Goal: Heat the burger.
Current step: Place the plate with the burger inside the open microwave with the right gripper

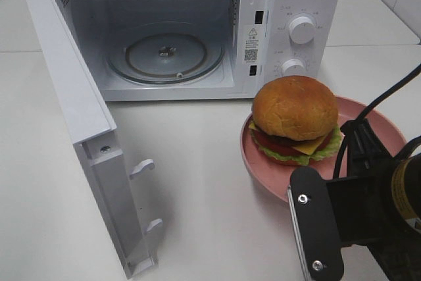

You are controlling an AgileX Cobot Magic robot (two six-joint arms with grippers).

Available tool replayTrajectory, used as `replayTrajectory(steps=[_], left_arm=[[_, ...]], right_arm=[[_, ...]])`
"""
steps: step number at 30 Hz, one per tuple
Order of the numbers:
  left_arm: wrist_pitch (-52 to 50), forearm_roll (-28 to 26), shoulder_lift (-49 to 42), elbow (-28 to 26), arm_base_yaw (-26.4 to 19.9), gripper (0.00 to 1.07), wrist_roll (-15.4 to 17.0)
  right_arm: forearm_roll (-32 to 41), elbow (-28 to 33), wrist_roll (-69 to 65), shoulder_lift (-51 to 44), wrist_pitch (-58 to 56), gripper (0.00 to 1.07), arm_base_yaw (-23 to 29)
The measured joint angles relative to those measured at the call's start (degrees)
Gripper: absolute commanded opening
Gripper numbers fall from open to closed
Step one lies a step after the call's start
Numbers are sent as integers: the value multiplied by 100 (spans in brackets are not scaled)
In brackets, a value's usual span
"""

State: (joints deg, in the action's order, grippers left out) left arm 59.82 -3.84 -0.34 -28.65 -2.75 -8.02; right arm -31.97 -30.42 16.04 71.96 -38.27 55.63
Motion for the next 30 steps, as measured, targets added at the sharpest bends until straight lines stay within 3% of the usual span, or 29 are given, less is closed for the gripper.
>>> replayTrajectory(steps=[13,30], left_arm=[[0,0,0,0,0,101,0],[0,0,0,0,0,101,0]], right_arm=[[-80,0,1192,223,802,0,0],[521,-917,2315,1261,1541,0,-69]])
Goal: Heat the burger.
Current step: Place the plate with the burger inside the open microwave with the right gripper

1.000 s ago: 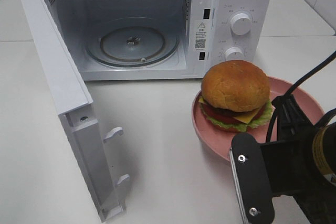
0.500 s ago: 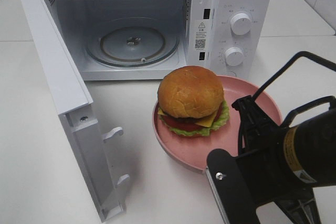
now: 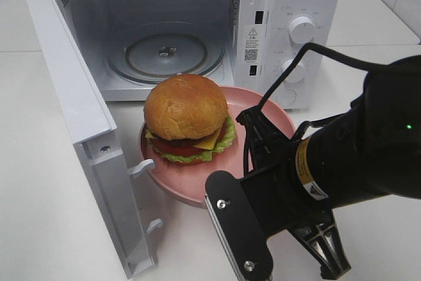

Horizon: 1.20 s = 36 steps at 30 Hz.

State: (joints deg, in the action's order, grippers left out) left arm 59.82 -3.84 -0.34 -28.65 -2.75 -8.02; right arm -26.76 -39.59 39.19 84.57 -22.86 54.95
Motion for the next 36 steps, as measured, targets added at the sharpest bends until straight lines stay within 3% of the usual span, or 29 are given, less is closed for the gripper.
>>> replayTrajectory(steps=[16,36], left_arm=[[0,0,0,0,0,101,0],[0,0,0,0,0,101,0]], right_arm=[[619,-814,842,722,418,0,-458],[1054,-1129,1604,1083,516,0,-584]])
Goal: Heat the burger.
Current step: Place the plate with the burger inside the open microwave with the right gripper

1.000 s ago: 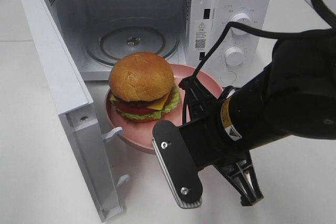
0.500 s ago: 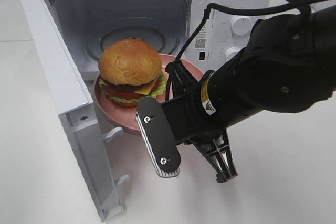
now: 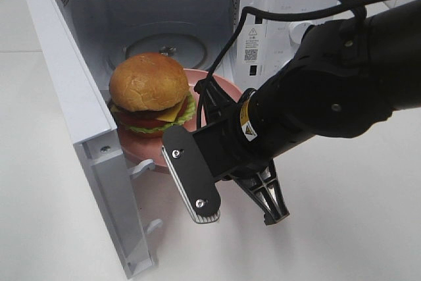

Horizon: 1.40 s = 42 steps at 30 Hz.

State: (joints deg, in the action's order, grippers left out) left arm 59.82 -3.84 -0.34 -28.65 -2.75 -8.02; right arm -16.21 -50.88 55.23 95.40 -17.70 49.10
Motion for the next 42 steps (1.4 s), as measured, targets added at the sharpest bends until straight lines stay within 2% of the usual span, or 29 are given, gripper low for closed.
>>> replayTrajectory(steps=[10,22,33,42], left_arm=[[0,0,0,0,0,101,0],[0,0,0,0,0,101,0],[0,0,0,0,0,101,-6],[0,0,0,0,0,101,-6]], right_arm=[[40,-292,143,126,-155,0,-281],[149,-762,212,401,-264,0,-281],[155,-865,441,458,-338,0,-355],[201,-1341,556,710,-504,0,-476]])
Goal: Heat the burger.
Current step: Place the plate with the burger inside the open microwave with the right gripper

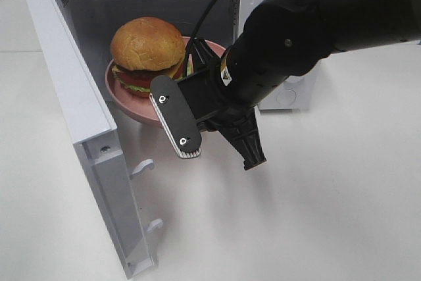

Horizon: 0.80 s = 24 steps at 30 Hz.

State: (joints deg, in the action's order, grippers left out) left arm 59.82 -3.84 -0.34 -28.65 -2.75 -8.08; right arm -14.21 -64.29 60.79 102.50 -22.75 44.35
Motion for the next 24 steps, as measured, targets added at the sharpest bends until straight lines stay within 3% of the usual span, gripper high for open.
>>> replayTrajectory(steps=[24], left_arm=[[0,0,0,0,0,101,0]], right_arm=[[97,-1238,138,733,-584,0,-138]])
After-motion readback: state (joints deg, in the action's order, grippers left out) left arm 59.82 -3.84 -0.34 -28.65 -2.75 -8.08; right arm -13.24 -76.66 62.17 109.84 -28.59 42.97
